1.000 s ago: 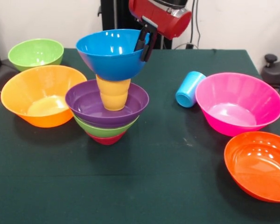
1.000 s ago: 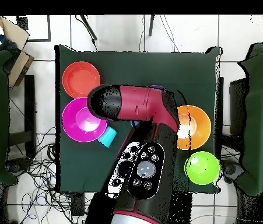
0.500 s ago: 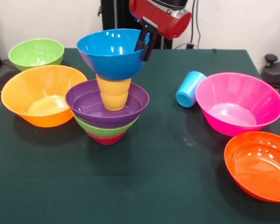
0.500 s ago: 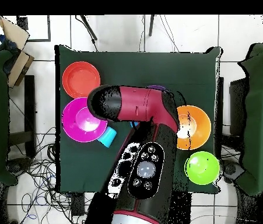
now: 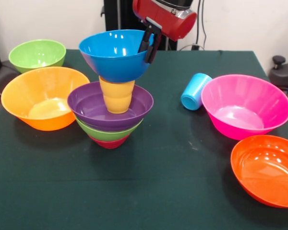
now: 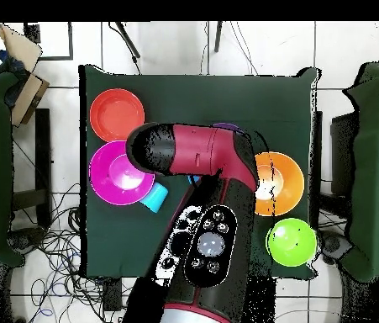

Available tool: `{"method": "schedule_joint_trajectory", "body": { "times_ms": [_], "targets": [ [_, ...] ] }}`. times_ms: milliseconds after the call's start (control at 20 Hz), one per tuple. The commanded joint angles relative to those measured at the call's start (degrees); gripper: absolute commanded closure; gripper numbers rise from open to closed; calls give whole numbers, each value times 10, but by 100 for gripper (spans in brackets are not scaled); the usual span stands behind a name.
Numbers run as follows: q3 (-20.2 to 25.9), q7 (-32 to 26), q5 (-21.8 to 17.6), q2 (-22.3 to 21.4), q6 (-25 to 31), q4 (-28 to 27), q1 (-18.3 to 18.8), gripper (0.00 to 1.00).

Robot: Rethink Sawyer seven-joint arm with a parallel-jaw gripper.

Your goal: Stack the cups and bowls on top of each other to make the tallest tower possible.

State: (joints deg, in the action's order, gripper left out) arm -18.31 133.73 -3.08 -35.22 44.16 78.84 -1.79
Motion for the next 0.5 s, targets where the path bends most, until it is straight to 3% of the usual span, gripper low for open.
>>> {"method": "schedule_joint_trajectory", "body": {
  "times_ms": [50,300,350,500],
  "targets": [
    [31,28,-23,26,-18,34,2,100],
    [33,17,-29,23,-25,39,4,100],
    [34,10,-34,23,-32,38,5,0],
    [33,9,-36,24,-33,36,5,0]
  ]
}}
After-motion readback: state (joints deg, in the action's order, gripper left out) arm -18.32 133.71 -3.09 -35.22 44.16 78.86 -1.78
